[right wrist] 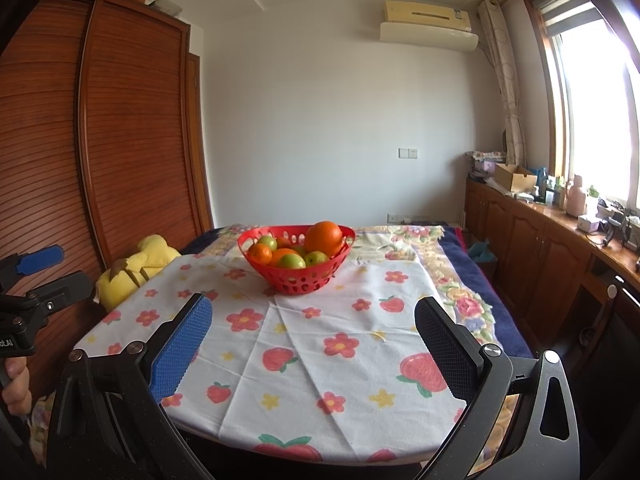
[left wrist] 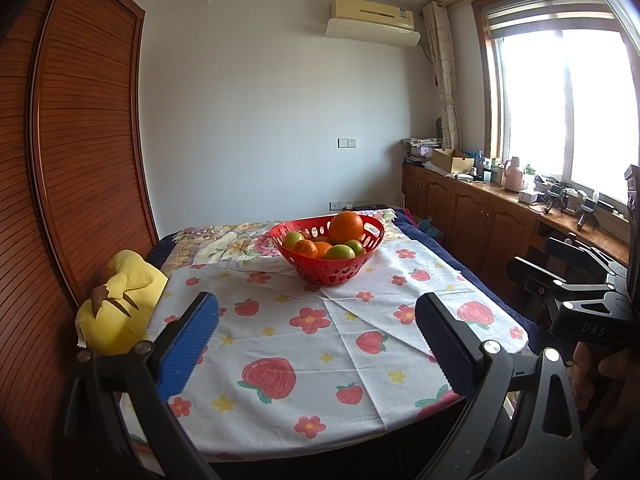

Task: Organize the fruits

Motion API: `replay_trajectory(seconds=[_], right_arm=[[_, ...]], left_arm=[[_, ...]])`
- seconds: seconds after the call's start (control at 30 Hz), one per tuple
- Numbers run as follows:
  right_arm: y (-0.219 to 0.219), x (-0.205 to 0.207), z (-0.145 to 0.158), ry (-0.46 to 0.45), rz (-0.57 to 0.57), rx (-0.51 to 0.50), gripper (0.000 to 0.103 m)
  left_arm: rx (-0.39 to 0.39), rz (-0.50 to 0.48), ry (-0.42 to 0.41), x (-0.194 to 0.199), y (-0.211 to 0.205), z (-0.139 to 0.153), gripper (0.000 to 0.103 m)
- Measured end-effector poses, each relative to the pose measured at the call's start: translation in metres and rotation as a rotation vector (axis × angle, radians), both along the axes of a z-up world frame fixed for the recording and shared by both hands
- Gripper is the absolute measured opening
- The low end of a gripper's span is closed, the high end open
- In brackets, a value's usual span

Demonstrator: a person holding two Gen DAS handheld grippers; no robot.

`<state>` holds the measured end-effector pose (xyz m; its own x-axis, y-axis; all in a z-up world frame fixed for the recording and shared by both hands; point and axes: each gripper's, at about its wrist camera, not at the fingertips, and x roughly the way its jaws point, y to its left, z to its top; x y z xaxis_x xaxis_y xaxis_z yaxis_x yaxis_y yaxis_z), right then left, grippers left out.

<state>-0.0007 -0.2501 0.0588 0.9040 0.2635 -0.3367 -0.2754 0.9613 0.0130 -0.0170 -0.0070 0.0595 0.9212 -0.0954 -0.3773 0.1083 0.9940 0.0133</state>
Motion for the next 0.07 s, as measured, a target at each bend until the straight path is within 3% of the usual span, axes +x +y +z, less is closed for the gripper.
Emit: replay_trajectory(seconds=[0.07], right_arm=[[-0.0002,-0.0001,-0.0001,0.0,0.0,0.001,0.103]], left_arm=[[-0.003,-0.001,0.0,0.0001,0.0003,0.0004,0.099]])
